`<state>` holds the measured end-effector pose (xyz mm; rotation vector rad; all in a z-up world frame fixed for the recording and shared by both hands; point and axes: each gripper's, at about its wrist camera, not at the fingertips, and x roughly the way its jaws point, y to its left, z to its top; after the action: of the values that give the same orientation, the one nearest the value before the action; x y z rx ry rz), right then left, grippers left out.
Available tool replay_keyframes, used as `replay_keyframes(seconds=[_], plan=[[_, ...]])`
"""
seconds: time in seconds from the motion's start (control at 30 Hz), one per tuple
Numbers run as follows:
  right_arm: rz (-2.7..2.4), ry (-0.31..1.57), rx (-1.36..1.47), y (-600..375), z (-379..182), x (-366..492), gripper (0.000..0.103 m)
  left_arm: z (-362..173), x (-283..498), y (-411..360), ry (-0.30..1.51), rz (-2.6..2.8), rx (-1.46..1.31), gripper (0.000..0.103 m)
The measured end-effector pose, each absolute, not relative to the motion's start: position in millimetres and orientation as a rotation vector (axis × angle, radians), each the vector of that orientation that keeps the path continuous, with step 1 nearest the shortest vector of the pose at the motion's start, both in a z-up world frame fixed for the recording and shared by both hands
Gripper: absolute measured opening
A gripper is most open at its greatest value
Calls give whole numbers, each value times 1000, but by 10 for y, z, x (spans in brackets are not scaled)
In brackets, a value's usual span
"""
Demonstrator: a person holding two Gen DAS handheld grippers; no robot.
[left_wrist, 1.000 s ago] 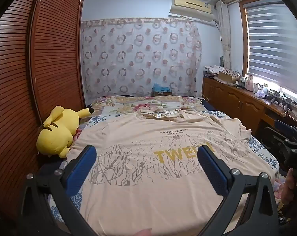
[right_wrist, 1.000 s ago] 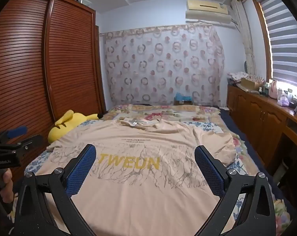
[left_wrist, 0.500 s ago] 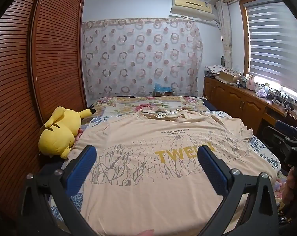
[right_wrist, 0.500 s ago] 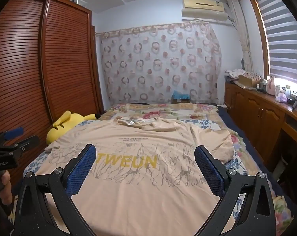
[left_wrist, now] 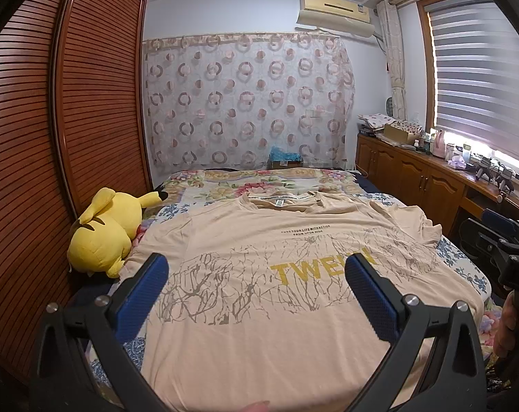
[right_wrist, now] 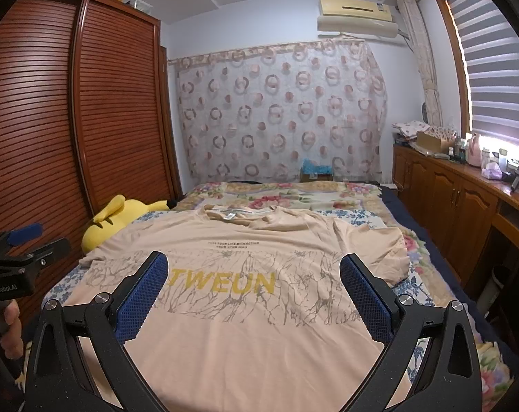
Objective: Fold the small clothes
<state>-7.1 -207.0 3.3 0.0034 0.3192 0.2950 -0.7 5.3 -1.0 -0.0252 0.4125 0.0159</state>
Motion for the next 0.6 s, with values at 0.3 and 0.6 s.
replay_keyframes(seconds=[0.3, 0.6], plan=[[293, 317, 2, -2064, 38, -72, 102, -13, -9, 56, 410, 17, -24, 103], [292, 315, 7, -2112, 53, -103, 102, 27, -32, 53, 403, 13, -19, 103]])
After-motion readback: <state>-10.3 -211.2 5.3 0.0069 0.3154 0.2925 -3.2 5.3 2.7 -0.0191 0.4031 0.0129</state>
